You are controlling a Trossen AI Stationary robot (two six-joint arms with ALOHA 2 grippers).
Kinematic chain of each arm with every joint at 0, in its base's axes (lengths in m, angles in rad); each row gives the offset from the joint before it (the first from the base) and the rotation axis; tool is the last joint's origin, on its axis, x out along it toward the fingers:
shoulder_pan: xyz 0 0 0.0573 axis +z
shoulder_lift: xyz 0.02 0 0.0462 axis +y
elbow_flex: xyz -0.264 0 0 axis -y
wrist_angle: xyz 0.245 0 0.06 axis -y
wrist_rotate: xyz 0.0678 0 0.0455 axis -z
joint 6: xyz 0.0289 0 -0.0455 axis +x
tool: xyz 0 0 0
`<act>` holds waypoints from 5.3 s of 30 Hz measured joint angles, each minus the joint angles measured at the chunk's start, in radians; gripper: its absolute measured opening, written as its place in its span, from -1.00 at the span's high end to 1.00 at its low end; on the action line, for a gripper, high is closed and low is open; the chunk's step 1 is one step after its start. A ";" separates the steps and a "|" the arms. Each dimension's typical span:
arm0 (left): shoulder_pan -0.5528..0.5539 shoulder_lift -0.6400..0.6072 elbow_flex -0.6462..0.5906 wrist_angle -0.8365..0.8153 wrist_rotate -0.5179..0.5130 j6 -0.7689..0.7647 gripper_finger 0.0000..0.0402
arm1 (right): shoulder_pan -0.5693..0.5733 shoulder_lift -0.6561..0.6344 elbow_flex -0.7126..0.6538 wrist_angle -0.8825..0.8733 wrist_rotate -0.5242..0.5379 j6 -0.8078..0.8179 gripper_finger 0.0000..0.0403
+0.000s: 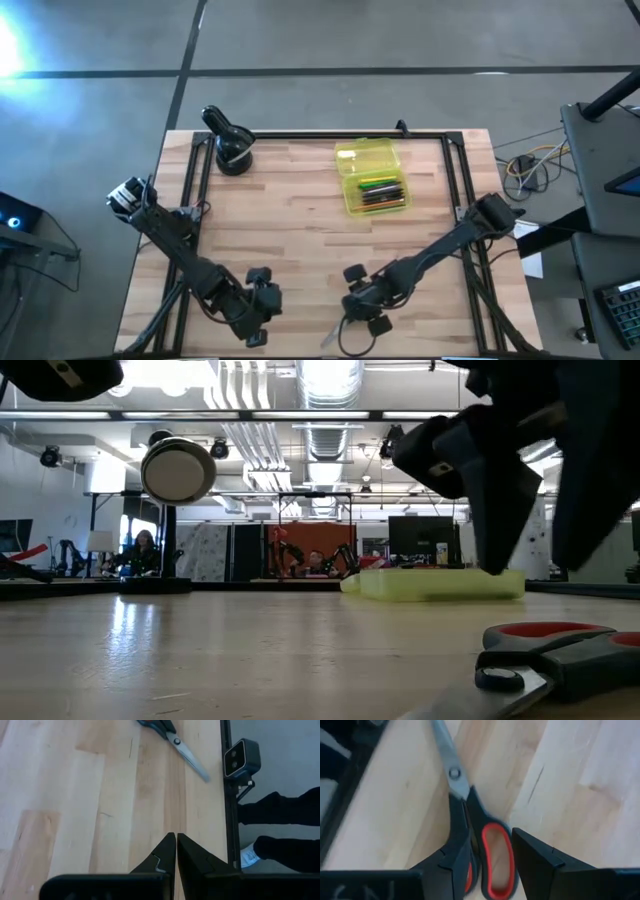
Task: Pick & place school supplies into a supply box
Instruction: Put the scissors into the supply box
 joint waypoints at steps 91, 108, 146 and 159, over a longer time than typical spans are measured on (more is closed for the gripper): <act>-0.021 0.000 0.000 -0.002 -0.077 -0.104 1.00 | 0.050 0.003 -0.004 -0.099 0.168 -0.228 0.26; -0.021 0.000 0.000 -0.003 -0.079 -0.118 1.00 | 0.012 0.003 -0.018 -0.099 0.050 -0.271 0.25; -0.020 0.001 0.000 -0.002 -0.104 -0.144 1.00 | -0.016 0.065 -0.047 -0.068 -0.024 -0.124 0.65; -0.021 0.001 0.000 -0.002 -0.103 -0.146 1.00 | -0.016 0.049 -0.037 -0.094 -0.026 -0.110 0.73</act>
